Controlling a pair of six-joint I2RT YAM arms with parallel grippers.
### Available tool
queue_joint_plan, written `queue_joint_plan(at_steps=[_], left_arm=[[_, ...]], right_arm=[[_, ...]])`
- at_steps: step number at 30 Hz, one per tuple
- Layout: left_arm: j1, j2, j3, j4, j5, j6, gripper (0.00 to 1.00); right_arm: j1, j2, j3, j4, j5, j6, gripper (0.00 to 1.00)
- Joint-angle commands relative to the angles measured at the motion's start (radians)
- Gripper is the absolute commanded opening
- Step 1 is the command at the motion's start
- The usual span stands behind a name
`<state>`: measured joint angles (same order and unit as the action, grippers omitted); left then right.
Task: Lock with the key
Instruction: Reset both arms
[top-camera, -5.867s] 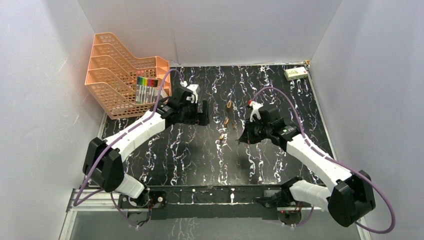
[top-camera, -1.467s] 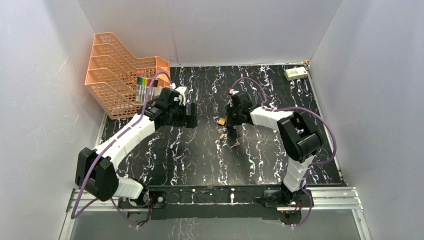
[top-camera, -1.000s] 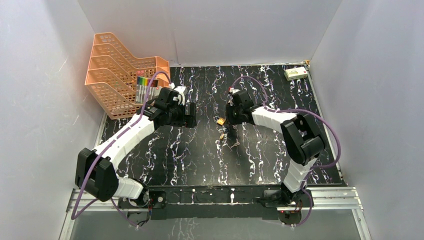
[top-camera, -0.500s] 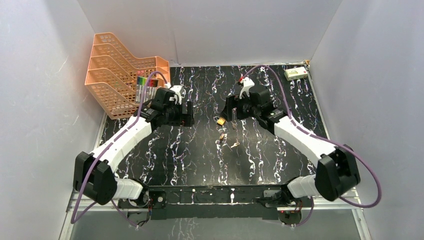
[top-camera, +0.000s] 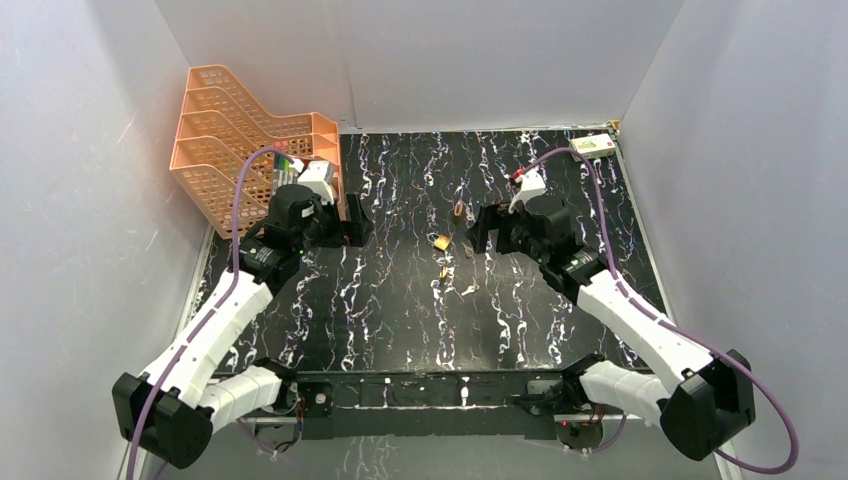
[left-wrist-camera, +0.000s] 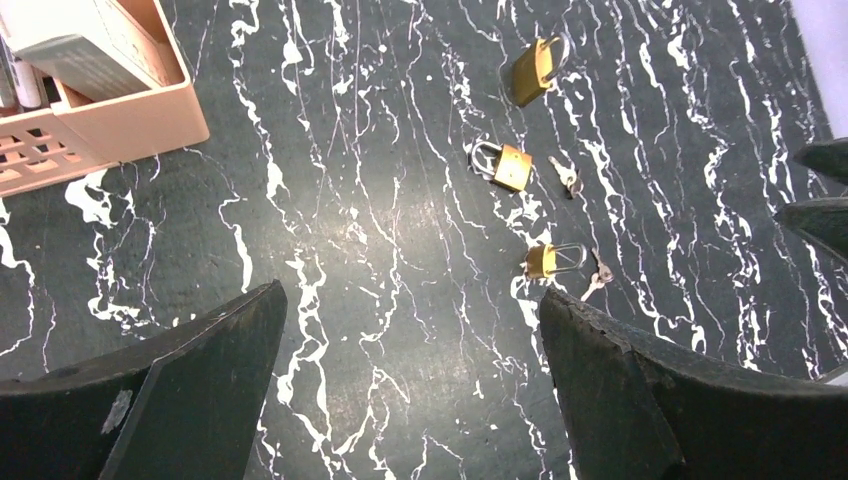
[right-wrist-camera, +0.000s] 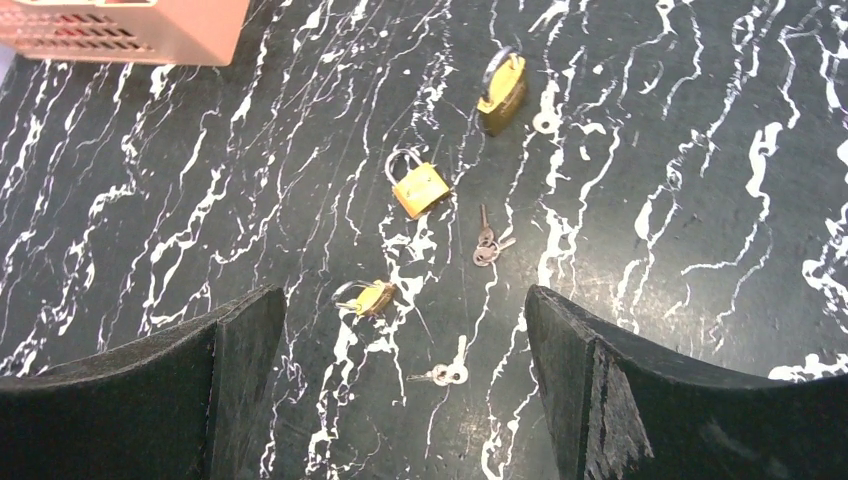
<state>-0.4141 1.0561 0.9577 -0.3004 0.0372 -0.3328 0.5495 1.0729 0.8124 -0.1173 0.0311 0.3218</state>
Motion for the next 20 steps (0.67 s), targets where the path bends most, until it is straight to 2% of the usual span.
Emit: queue_joint_plan(at_steps=[1,20], left_arm=[[0.006,-0.042,-0.012,0.030,-0.023,0.012,0.98],[0.007,-0.026,0.018,0.019,-0.023,0.016,0.98]], right_arm=[[-0.005,-0.069,-0.037,0.029,0.098,0.067,0.99],[-0.005,-0.070,-0.034,-0.001,0.077,0.058,0.98]])
